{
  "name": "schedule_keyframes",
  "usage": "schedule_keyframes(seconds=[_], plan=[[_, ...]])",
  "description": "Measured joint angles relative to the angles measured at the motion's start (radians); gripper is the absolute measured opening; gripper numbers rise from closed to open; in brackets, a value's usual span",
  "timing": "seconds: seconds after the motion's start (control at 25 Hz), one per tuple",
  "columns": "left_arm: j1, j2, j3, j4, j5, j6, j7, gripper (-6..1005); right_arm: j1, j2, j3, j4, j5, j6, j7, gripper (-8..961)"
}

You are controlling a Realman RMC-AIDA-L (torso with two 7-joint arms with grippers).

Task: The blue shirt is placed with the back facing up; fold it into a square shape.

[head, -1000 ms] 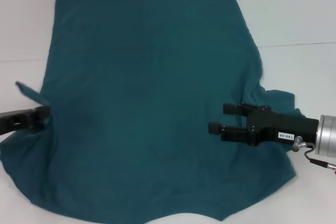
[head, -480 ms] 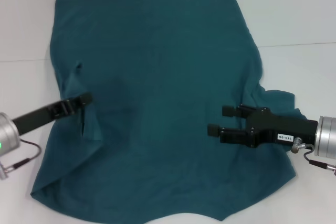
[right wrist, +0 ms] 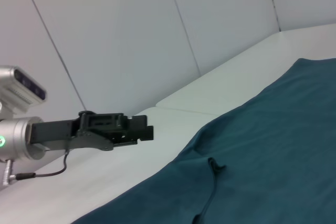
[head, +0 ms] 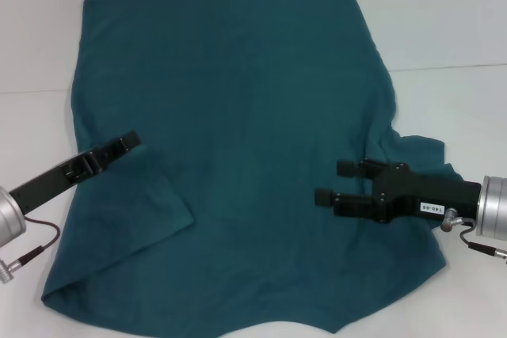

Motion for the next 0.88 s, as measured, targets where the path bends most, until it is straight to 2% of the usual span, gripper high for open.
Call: schedule_keyframes(seconds=[0.24,0.52,0.72,0.88], plan=[[0.029,0.001,0.0,0.025,0.001,0.068,0.056,489,-0.009,-0.014,0.017,-0.01,0.005,0.024,0.072,913],[0.047,0.0,0.019,0.016,0.019,0.288,0.315,630,-0.05,-0.068,0.031,-0.03,0.004,0.078,0.212,913],[0.052,-0.004,0.109,-0.01,0.054,0.341,0.488,853,-0.097,-0.073,0.065,-0.078,0.005,0.099,0.22,914],[0.049,-0.009,0.175,-0.012,0.096,0.339,0.524,919,-0.125,-0.084,0.086,-0.098,0.001,0.106,0.262,914]])
